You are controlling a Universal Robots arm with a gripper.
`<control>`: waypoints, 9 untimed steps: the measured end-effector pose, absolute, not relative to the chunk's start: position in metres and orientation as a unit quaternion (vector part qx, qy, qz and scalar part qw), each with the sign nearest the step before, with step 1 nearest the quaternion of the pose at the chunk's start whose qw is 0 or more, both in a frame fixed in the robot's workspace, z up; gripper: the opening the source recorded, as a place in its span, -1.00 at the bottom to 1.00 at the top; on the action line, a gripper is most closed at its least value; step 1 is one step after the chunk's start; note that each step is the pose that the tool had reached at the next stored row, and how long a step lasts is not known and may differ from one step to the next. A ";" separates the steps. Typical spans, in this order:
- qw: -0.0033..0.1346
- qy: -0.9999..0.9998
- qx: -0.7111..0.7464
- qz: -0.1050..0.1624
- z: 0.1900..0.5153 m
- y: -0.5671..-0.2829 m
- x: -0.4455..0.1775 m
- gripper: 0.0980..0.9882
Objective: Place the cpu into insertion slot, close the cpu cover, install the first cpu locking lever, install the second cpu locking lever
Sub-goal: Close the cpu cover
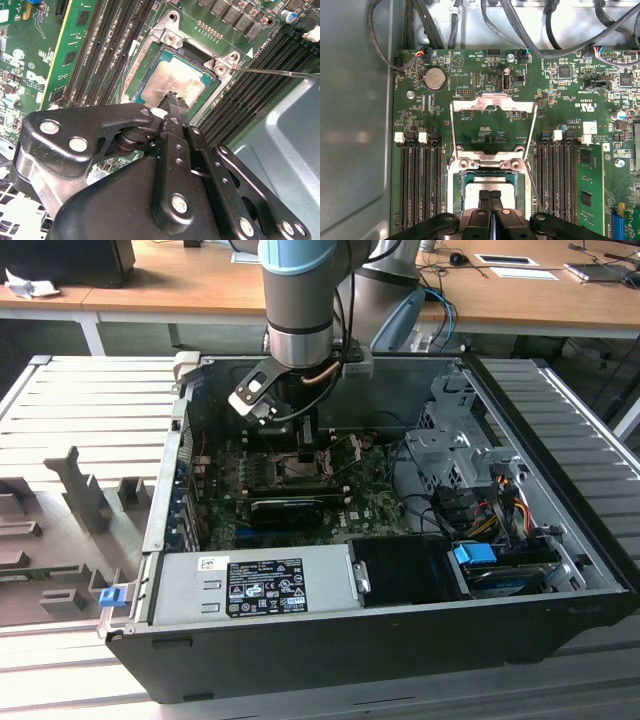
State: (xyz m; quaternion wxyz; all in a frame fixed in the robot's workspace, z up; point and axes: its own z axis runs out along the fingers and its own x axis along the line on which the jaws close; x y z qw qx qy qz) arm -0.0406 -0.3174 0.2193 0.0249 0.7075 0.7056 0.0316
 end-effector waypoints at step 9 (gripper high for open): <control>0.025 0.706 0.707 0.031 0.222 -0.317 -0.041 -0.98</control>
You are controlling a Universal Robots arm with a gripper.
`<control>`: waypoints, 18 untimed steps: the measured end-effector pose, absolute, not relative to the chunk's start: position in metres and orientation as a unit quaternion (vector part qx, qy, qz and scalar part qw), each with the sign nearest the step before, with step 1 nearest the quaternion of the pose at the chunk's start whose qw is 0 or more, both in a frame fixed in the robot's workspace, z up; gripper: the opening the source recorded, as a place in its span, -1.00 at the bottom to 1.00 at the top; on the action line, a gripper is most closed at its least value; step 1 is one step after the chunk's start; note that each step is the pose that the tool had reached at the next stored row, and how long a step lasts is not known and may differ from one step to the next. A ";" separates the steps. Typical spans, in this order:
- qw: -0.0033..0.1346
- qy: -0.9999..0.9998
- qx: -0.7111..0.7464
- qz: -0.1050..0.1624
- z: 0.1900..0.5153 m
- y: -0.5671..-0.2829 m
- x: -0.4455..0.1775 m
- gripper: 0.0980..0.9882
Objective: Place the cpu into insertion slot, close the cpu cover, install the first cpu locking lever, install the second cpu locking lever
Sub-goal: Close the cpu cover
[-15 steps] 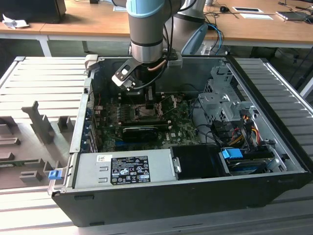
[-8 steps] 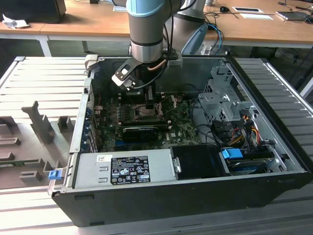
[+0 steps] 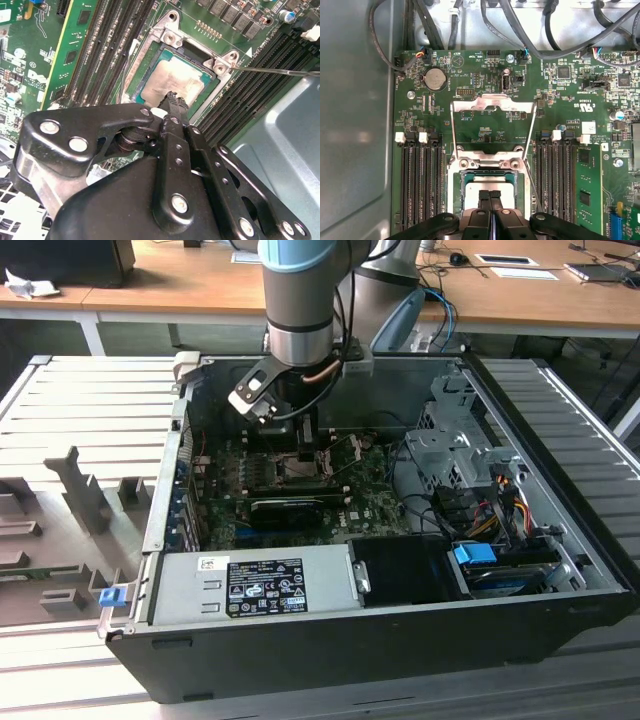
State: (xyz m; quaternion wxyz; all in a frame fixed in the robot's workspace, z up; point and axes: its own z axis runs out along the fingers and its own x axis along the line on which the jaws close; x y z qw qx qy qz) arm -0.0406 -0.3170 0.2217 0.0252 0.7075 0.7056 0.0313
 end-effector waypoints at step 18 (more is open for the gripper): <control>0.027 0.706 0.707 0.030 0.230 -0.316 -0.041 -0.98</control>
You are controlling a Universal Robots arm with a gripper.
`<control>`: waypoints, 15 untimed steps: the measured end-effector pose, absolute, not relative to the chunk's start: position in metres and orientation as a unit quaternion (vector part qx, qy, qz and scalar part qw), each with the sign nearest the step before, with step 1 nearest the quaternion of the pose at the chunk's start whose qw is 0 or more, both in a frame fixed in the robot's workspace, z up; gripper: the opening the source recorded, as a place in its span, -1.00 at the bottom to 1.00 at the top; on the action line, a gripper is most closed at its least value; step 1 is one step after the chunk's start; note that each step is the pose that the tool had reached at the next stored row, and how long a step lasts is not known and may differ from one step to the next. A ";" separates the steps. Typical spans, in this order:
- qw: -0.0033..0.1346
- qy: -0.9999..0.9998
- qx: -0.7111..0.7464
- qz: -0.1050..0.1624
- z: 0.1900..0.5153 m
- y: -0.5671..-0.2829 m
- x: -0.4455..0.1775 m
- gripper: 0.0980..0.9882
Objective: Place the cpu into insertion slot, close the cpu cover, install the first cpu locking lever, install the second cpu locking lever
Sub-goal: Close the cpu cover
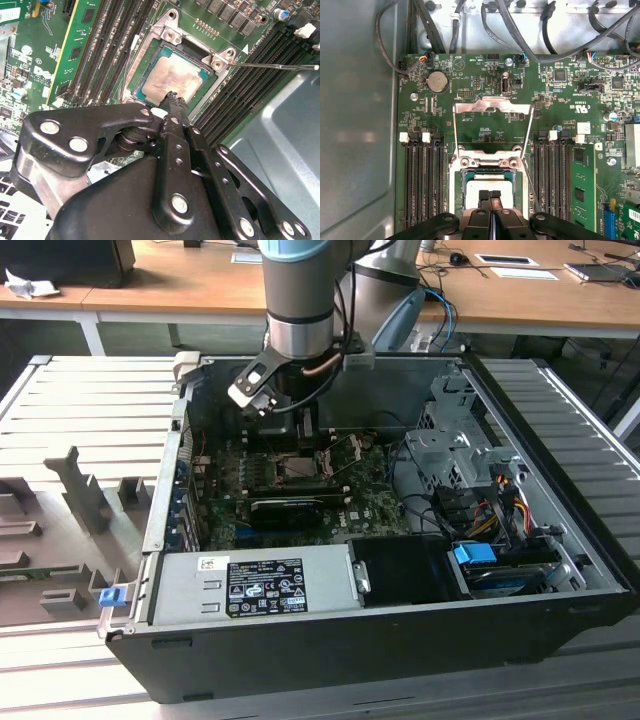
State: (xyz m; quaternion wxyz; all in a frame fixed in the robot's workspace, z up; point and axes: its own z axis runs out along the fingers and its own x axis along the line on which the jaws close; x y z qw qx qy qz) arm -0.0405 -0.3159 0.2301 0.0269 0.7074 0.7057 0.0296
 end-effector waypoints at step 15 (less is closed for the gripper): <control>0.028 0.706 0.707 0.028 0.238 -0.315 -0.041 -0.98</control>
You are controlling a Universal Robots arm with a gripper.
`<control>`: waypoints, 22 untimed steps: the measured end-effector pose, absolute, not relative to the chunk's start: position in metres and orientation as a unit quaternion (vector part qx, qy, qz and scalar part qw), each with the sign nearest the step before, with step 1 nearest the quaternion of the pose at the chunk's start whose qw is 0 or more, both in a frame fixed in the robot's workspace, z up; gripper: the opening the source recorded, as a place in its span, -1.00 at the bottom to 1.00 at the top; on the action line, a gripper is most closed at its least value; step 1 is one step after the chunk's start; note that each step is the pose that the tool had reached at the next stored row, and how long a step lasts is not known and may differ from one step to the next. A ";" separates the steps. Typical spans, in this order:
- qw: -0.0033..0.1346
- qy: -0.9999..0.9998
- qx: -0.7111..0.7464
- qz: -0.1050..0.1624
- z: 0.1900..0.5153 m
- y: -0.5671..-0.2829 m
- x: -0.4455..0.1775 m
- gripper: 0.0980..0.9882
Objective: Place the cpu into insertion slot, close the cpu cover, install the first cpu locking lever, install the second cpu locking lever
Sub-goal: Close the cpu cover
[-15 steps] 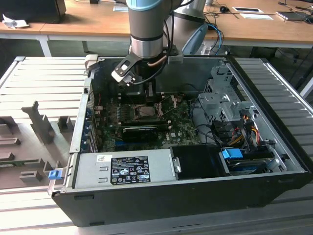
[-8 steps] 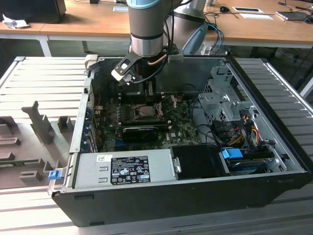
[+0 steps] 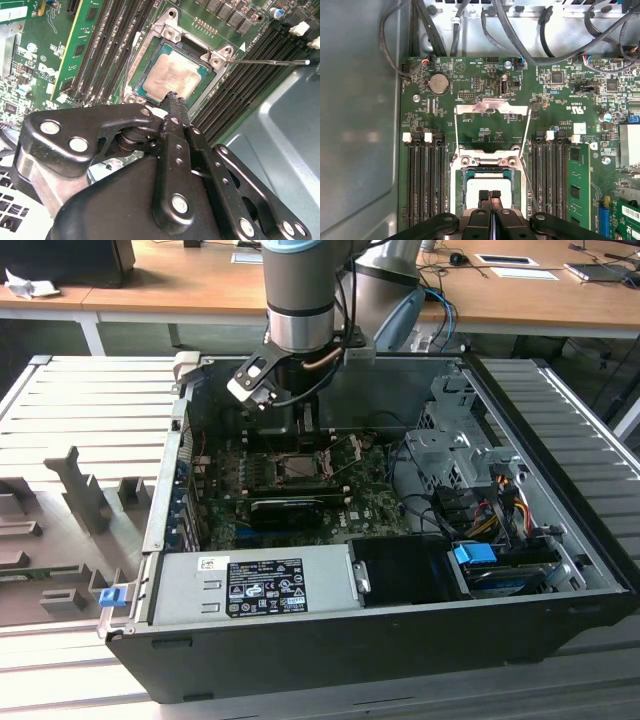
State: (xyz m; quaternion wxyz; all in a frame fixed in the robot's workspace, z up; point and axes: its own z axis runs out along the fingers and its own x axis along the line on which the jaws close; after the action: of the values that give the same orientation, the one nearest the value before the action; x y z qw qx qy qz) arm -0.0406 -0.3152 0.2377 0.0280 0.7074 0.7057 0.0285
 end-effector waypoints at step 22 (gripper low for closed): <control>0.028 0.706 0.707 0.028 0.246 -0.315 -0.040 -0.98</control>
State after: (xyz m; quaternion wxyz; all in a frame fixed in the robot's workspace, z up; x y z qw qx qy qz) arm -0.0403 -0.3152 0.2456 0.0280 0.7074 0.7057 0.0284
